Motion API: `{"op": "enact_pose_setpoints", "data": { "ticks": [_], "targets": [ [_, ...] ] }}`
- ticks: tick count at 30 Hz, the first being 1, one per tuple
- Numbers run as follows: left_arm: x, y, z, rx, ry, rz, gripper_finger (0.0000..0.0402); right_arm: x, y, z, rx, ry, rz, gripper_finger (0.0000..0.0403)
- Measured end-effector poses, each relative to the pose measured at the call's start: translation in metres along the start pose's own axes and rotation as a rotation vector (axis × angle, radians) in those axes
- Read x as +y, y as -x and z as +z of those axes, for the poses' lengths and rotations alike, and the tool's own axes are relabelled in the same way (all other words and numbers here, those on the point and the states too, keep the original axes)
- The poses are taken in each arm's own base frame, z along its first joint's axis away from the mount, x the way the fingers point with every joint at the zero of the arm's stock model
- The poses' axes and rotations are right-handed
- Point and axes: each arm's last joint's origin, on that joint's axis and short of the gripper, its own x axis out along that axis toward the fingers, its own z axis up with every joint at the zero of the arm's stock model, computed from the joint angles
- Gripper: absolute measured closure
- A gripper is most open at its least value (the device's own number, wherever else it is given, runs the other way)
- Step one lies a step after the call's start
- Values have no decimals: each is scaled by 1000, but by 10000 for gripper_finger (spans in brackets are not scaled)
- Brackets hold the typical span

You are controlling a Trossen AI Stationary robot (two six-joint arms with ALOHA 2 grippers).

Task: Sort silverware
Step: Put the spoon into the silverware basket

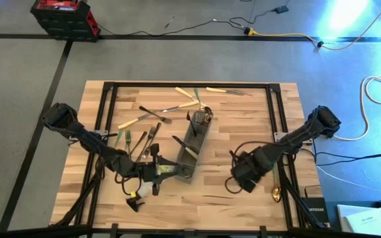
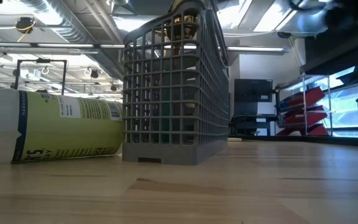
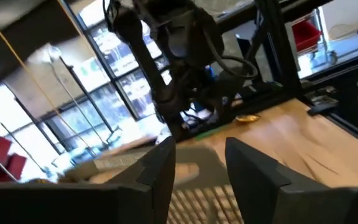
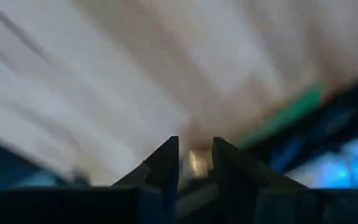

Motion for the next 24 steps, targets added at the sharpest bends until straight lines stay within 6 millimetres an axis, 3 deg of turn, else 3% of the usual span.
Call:
{"op": "enact_pose_setpoints", "data": {
  "ticks": [3,14,20,24],
  "targets": [
    [0,3,-4,-6,15,3,276,-7,-18,-2,126,-11,-26,322],
    [-1,4,-9,14,-43,-5,276,-31,-77,7,256,-52,-56,322],
    [-1,4,-9,14,-41,-5,278,-51,-99,6,324,-88,-117,322],
    [-1,4,-9,14,-42,-5,293,-53,-112,9,316,-64,-64,322]
  ]
}}
